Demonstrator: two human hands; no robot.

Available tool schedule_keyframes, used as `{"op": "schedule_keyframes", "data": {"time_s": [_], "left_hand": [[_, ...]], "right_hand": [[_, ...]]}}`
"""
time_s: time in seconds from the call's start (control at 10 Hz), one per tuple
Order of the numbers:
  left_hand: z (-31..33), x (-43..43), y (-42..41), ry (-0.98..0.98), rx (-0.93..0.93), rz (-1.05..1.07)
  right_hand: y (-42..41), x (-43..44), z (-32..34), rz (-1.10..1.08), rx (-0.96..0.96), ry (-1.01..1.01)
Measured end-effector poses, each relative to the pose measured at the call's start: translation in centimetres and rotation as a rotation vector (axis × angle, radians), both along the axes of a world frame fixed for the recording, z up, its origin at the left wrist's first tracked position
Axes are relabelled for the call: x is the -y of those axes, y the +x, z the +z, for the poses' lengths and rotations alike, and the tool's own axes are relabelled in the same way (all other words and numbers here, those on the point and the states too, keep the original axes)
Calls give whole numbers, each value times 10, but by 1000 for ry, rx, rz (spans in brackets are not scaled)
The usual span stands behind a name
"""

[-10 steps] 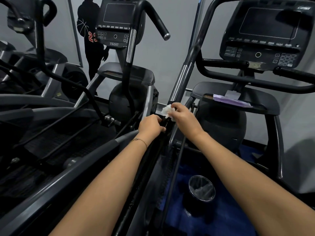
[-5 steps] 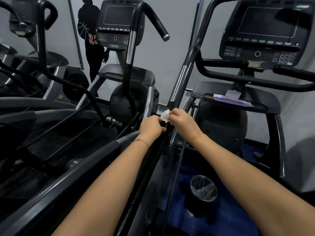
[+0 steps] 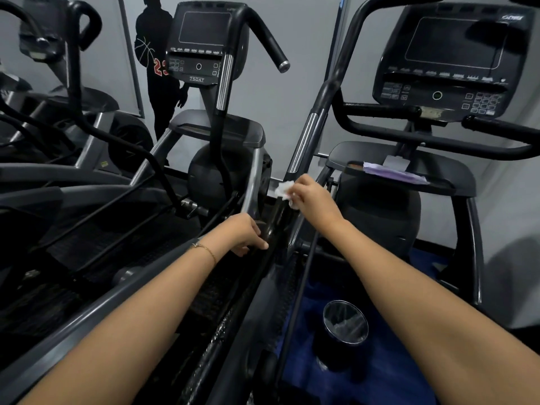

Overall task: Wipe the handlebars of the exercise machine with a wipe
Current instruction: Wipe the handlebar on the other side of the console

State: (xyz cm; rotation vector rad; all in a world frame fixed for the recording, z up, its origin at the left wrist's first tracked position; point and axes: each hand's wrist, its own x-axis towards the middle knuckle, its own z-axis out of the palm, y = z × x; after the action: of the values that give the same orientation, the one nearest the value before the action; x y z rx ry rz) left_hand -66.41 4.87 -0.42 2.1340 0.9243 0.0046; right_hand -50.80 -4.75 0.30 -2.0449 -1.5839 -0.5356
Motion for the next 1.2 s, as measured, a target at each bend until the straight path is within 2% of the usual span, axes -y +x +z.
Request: {"op": "schedule_keyframes", "data": {"time_s": [0.1,0.2,0.3,0.4,0.6,0.7,0.8,0.9,1.0,1.1,1.2], "left_hand": [[1,7,-4,-11,-24,-16],[2,11,-5,14,-60,-30],[1,10,-6,12,-33,-50],[3,13,-9,-2,-24,-35],[7,15,-8,-94,-34,-17],[9,16,-8,-84,-64,-21],[9,16,-6,-64,-75,-32],[6,15,-5,-46,-87,-37],[6,16,-5,-11,-99,-38],[4,16,-6,12,-103,-41],[6,17,-7,-3,-67,-41]], "right_hand": [[-13,-5,-12,23,33,-11],[-20,3,-22,88,166,-153],[-9,-1,-12,32,189,-114],[-7,-5,-13,-27,178,-88],[-7,2,-19,62,150,-122],[-4,-6,-13,-49,44,-50],[-20,-2,-28,-9,89,-74],[-17,7,-29,64,176,-189],[-14,-1,-16,-21,42,-98],[-23,-2,-25,-46,66,-120],[-18,4,-25,54,149,-234]]}}
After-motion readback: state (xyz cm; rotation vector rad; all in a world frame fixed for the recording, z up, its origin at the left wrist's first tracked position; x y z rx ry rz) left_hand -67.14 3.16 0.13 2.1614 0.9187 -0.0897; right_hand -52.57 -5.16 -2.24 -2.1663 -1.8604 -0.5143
